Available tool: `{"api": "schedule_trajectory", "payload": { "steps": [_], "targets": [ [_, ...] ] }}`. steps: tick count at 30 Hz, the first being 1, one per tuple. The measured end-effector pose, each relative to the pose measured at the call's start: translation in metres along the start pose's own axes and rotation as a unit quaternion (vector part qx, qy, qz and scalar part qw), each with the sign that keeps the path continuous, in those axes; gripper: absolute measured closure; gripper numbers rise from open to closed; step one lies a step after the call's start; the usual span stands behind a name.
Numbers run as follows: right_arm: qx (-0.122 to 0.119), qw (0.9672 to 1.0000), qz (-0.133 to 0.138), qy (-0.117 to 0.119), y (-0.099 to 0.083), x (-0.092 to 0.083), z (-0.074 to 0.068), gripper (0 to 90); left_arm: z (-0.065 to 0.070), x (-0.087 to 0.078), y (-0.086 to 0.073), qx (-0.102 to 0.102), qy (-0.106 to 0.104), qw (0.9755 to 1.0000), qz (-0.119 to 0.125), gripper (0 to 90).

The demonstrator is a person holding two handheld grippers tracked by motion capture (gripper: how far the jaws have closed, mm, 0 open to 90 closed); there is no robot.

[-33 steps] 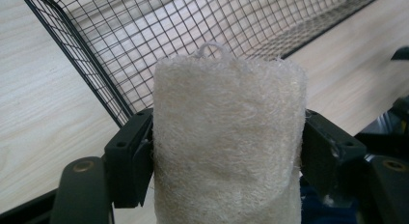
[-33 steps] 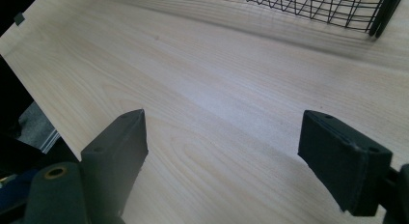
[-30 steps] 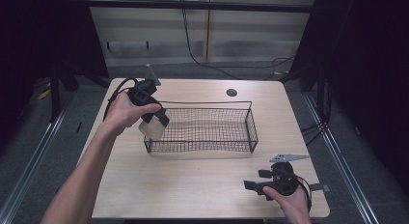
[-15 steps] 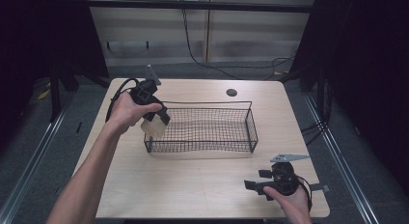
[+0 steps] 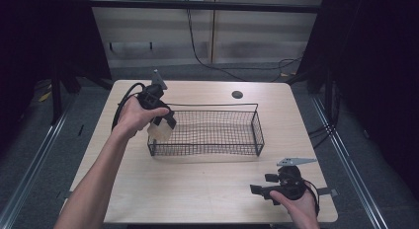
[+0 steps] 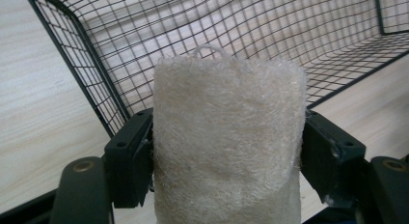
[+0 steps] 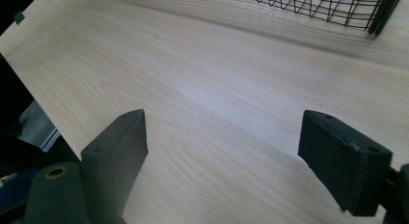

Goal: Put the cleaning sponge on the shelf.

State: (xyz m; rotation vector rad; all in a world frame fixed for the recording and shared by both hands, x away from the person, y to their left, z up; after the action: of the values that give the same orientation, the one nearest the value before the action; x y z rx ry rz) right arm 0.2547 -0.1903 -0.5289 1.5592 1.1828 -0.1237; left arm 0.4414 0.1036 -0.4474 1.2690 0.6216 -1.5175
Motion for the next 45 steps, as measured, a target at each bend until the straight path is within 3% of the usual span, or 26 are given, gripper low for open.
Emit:
{"api": "schedule_trajectory", "payload": {
  "steps": [6,16,20,23,26,28,32,40,45],
  "targets": [
    [0.001,1.0,0.001,0.0,0.0,0.0,0.0,17.5,-0.004,0.01,0.001,-0.011,-0.004,0.9999,0.001,28.6],
    [0.001,1.0,0.0,0.0,0.0,0.0,0.0,17.5,-0.009,0.023,0.002,-0.031,0.012,0.9994,0.002,28.6],
    [0.0,1.0,-0.002,0.001,0.0,0.0,-0.001,17.5,-0.007,0.025,0.004,-0.04,0.01,0.9992,0.002,28.6],
    [0.0,1.0,0.0,0.001,0.0,0.0,0.0,17.5,-0.01,0.029,0.005,-0.043,0.025,0.9988,0.0,28.6],
    [0.001,1.0,-0.002,0.002,-0.001,0.0,-0.001,17.6,-0.01,0.032,0.005,-0.043,0.019,0.9989,-0.005,28.5],
    [-0.003,1.0,-0.004,0.004,-0.001,0.0,-0.002,17.7,-0.012,0.036,0.006,-0.051,0.027,0.9983,-0.003,28.5],
    [-0.006,1.0,-0.006,0.004,-0.001,0.001,-0.002,17.8,-0.013,0.041,0.006,-0.066,0.02,0.9976,-0.006,28.5],
    [-0.006,0.9999,-0.007,0.005,-0.001,0.001,-0.002,17.8,-0.021,0.05,0.001,-0.068,0.037,0.9969,-0.016,28.5],
    [-0.004,1.0,-0.007,0.005,-0.002,0.001,-0.002,17.8,-0.024,0.055,-0.001,-0.081,0.047,0.9953,-0.021,28.5]
  ]
}}
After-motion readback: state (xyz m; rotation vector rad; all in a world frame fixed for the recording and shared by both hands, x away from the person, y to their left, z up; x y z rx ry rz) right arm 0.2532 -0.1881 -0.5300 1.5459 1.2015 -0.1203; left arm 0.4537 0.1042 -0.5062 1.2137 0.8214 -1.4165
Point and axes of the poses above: each handheld gripper's, and its own axes: x roughly forward along the jaws, y roughly out of its top, z roughly to its right, the point moved 10 cm from there along x, roughly forward along the jaws, and after that the axes turned 5 degrees about z, right-handed, at the moved point
